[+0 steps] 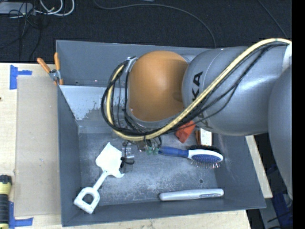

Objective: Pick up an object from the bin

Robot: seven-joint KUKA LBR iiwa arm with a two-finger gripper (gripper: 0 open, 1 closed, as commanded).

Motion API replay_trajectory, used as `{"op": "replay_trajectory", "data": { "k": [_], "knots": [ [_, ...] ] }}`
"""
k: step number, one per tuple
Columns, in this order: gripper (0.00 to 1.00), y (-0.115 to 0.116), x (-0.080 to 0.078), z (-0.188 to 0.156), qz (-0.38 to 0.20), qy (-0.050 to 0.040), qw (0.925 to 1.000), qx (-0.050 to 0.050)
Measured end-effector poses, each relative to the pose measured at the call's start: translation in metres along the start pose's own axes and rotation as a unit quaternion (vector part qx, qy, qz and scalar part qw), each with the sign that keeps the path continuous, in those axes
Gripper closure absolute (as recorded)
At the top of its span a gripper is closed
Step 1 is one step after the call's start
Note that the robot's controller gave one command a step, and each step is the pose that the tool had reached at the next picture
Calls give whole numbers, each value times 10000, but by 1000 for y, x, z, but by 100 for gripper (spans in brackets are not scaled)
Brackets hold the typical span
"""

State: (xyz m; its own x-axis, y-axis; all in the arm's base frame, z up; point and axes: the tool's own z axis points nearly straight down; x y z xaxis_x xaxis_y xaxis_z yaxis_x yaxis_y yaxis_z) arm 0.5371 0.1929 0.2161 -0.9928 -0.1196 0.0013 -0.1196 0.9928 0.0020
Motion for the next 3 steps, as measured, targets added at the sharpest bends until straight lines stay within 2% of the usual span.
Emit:
{"op": "replay_trajectory", "data": {
  "k": [1,2,3],
  "knots": [
    [0,-9,-5,41,223,37,9997,10],
    [100,15,30,147,-783,3,9969,-1],
    [100,14,30,147,-772,4,9970,-2]
  ]
}}
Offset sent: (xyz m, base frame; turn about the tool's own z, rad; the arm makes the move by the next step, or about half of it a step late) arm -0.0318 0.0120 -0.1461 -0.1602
